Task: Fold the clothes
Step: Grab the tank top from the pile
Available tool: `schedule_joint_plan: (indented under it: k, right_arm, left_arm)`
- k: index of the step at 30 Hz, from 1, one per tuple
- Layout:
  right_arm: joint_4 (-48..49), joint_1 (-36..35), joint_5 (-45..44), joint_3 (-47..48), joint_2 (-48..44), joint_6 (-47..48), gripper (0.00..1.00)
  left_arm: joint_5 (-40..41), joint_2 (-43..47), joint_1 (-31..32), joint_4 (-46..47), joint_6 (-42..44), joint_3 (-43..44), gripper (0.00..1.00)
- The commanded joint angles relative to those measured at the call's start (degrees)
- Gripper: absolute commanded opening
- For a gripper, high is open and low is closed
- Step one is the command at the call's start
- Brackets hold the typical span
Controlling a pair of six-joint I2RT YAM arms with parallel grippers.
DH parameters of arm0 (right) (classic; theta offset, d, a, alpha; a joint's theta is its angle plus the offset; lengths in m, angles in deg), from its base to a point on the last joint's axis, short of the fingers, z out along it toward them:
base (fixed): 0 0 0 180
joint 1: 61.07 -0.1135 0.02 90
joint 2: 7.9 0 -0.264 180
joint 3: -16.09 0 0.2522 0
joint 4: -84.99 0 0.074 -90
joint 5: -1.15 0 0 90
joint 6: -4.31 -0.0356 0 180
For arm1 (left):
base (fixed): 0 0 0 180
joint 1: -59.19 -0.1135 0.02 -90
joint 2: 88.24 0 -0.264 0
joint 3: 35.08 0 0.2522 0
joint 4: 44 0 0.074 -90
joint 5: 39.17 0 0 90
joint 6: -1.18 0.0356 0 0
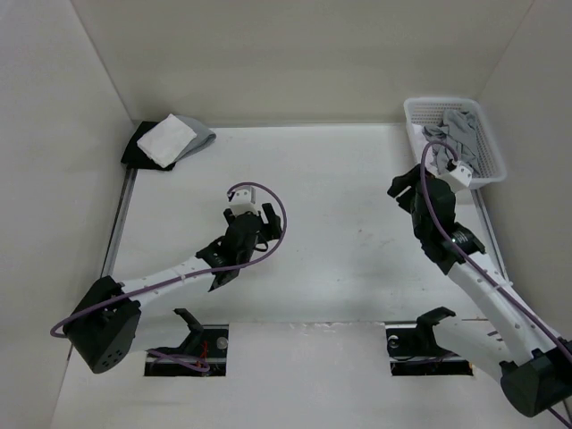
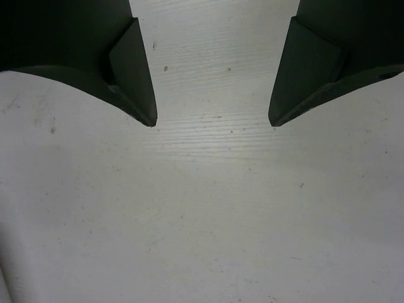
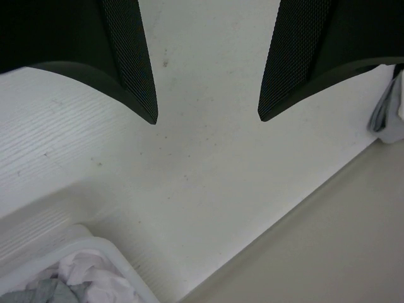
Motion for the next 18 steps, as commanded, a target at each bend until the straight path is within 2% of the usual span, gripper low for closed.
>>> schedule_joint_plan:
  k: [1,4,7,8,11,12,13,15,18]
  right_arm:
    - [0.8,3.2,0.7,4.1,3.4,1.2,0.71]
    - [3.7,8.8,2.3,5.8,8.1,1.6,0.7]
    - [6.4,14.8,6.8,9.2,14.2,0.9,0.54]
    - [7.2,16.1,7.7,10.4,15.9,0.9,0.46]
    - [9.0,20.4,8.2,16.4,23.3,1.1,0.07]
    - [8.8,21.8,7.5,18.6,25.5,1.2,0.03]
    - [8.6,23.3,6.8,20.8,28.0,1.6,0.02]
    - [8.4,27.3,6.1,25.9,34.5,2.5,0.04]
    - [9.9,32.1,6.6,30.8,42.5,3.4,0.19]
  left_arm:
    - [-0.7,2.3,0.9,2.2,-0.2,1.3,0.73]
    - [-1.4,3.8,0.9,2.9,-0.2,0.4,0.73]
    - [-1.4,4.8,1.0,3.7,-0.2,-0.5,0.73]
    - [-1.4,5.0,1.0,3.9,-0.2,-0.7,0.73]
    - [-1.4,5.2,1.0,4.1,-0.1,-1.0,0.72]
    - [-1.6,5.7,1.3,4.2,0.2,-1.2,0.68]
    - [-2.1,6.1,1.6,4.7,0.8,-1.4,0.66]
    - [-4.4,7.5,2.3,8.9,4.0,-3.1,0.54]
    - [-7.4,8.6,2.6,13.0,5.4,-4.8,0.41]
